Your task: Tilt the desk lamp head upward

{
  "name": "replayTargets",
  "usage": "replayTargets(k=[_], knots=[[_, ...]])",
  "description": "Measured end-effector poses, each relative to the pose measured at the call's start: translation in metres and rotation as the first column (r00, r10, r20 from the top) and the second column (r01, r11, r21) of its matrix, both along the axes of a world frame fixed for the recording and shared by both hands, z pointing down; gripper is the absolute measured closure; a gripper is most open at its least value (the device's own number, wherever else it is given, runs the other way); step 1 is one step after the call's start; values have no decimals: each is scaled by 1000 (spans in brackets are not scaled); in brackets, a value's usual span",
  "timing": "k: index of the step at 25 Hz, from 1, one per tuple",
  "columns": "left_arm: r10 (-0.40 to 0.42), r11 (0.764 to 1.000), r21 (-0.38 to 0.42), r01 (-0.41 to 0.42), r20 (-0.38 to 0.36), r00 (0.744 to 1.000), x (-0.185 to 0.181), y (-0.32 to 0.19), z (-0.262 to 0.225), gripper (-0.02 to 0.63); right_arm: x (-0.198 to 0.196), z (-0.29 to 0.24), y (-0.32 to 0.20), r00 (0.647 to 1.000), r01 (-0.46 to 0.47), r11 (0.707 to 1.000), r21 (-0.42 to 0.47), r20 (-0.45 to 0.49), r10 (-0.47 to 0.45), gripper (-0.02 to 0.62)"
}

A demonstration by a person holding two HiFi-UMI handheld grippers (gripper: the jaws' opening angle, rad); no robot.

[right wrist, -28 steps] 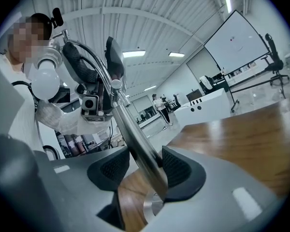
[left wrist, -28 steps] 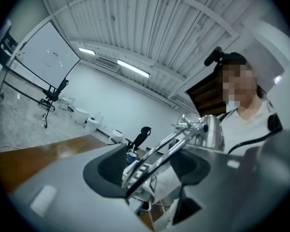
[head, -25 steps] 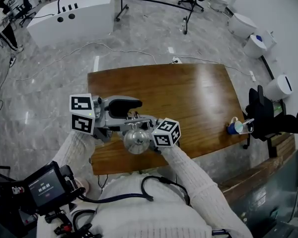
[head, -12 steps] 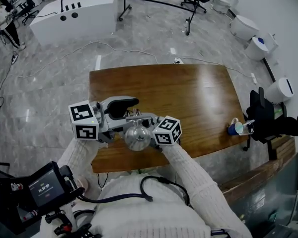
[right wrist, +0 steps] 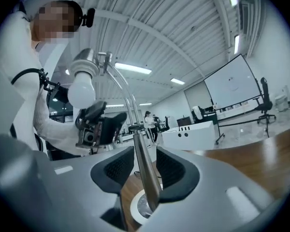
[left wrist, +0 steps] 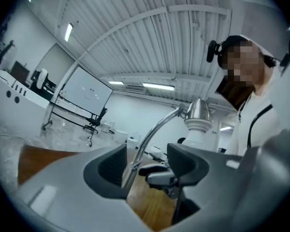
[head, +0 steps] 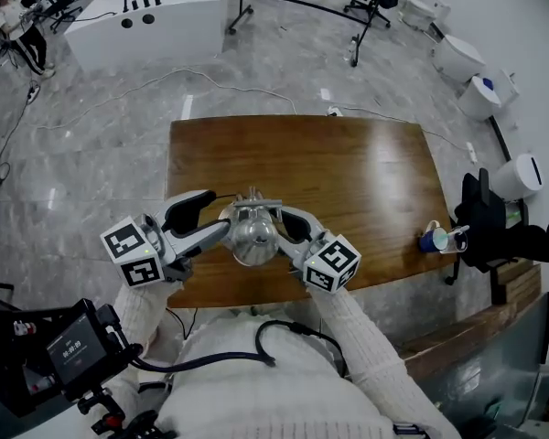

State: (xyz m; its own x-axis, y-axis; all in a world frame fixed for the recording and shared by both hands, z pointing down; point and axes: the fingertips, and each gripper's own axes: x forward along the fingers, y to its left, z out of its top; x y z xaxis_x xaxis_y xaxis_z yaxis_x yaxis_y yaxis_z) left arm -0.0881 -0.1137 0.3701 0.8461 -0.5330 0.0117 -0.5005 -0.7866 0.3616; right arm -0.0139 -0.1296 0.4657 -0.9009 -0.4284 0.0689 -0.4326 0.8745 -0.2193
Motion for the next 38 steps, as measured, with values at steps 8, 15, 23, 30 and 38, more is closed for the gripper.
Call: replayTargets(k=[8, 15, 23, 30, 38], knots=[[-232, 954, -198, 224, -20, 972, 8, 56, 76, 434, 17, -25, 72, 975, -90, 990, 112, -194, 111, 568], [-429, 897, -30, 440, 167, 887, 23, 97, 83, 597, 34, -21, 107, 968, -186, 982, 23, -167, 187, 597], [-376, 909, -35, 416, 365, 852, 39, 107, 110, 598, 17, 3, 116, 959, -150, 989, -9, -245, 143, 597], [-370, 903, -68, 424, 378, 849, 38, 92, 118, 598, -4, 10, 110, 949, -170, 984, -51, -277, 149, 597], [-331, 923, -58, 379, 382, 863, 48, 91, 121, 598, -6, 20, 110, 938, -188, 979, -78, -308, 156, 597]])
